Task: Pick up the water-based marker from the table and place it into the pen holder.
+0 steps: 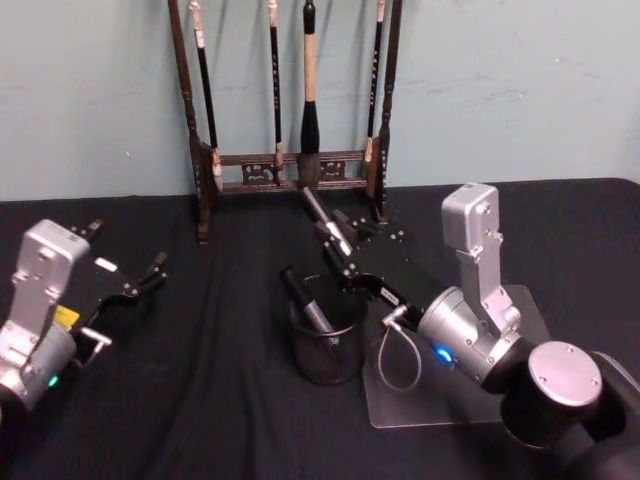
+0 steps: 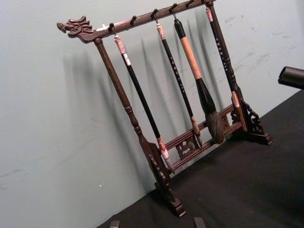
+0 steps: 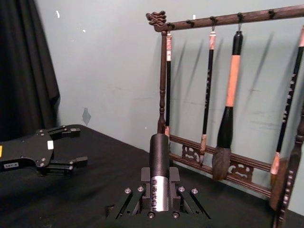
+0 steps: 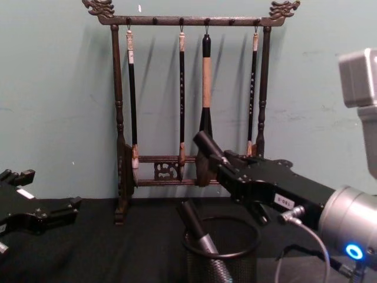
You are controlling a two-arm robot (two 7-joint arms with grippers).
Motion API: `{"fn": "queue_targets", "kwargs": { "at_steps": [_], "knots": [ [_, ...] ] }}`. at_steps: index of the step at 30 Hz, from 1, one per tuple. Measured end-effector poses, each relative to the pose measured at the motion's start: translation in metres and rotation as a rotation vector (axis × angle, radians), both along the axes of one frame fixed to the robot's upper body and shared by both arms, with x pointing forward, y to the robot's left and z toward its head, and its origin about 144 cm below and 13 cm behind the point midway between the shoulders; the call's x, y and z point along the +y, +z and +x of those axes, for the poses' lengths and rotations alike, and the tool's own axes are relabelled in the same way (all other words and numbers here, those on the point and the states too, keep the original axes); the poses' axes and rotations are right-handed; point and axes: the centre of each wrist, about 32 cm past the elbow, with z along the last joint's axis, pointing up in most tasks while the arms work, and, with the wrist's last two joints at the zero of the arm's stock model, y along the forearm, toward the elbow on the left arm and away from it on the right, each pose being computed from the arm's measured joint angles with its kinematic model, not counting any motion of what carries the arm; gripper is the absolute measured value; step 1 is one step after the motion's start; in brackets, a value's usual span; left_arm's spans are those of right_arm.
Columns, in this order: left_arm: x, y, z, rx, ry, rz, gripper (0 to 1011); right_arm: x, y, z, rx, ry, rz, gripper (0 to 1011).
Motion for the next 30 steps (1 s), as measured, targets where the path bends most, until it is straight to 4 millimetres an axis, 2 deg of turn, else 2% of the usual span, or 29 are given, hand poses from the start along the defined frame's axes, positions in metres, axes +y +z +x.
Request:
{"fn": "queue_targets", "kwargs": {
  "at_steps": [30],
  "knots": [
    [0.0,0.0,0.0,0.0,0.0,0.0,1009,0.021,0.001,0.018,-0.002,0.056,-0.017,229]
  ]
}}
